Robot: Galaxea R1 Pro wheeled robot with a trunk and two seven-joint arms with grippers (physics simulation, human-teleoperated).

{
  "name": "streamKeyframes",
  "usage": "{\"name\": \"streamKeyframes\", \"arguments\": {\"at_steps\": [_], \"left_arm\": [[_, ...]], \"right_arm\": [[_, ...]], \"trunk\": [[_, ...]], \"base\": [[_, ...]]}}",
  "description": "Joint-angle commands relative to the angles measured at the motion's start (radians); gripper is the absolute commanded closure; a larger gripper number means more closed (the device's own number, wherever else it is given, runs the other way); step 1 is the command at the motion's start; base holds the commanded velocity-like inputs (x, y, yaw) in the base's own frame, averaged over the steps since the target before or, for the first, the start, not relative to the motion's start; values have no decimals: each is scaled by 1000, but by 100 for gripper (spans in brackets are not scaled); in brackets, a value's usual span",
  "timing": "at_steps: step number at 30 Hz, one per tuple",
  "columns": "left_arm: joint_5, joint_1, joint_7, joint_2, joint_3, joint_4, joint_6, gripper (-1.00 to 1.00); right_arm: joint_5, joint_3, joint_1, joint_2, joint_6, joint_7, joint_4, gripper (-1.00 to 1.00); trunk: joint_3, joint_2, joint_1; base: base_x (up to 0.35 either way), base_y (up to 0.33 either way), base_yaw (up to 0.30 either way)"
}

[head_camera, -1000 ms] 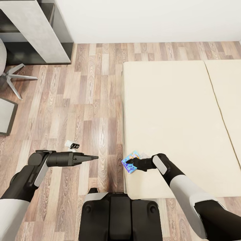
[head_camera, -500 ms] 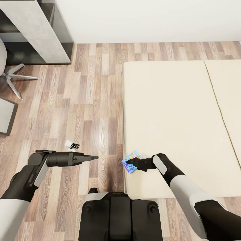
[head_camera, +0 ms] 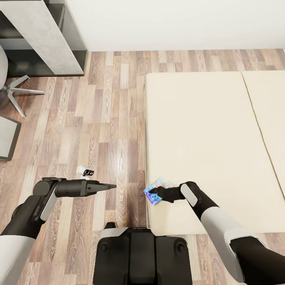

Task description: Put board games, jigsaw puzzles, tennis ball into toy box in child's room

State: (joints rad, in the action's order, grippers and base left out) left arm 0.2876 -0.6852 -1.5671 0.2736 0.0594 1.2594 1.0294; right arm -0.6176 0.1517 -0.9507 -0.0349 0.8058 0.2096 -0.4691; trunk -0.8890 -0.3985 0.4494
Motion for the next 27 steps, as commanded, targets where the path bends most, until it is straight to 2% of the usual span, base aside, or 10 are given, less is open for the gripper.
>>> {"name": "streamKeyframes", "arguments": {"at_steps": [1, 27], "left_arm": [[1, 0, -4, 1, 2, 0, 11, -100], [1, 0, -4, 1, 2, 0, 11, -100]], "right_arm": [[7, 2, 0, 0, 2, 6, 0, -100], [7, 0, 0, -1, -3, 44, -2, -100]], "trunk": [[-1, -2, 1], [-1, -2, 1]], "base": [[0, 0, 0], [0, 0, 0]]}}
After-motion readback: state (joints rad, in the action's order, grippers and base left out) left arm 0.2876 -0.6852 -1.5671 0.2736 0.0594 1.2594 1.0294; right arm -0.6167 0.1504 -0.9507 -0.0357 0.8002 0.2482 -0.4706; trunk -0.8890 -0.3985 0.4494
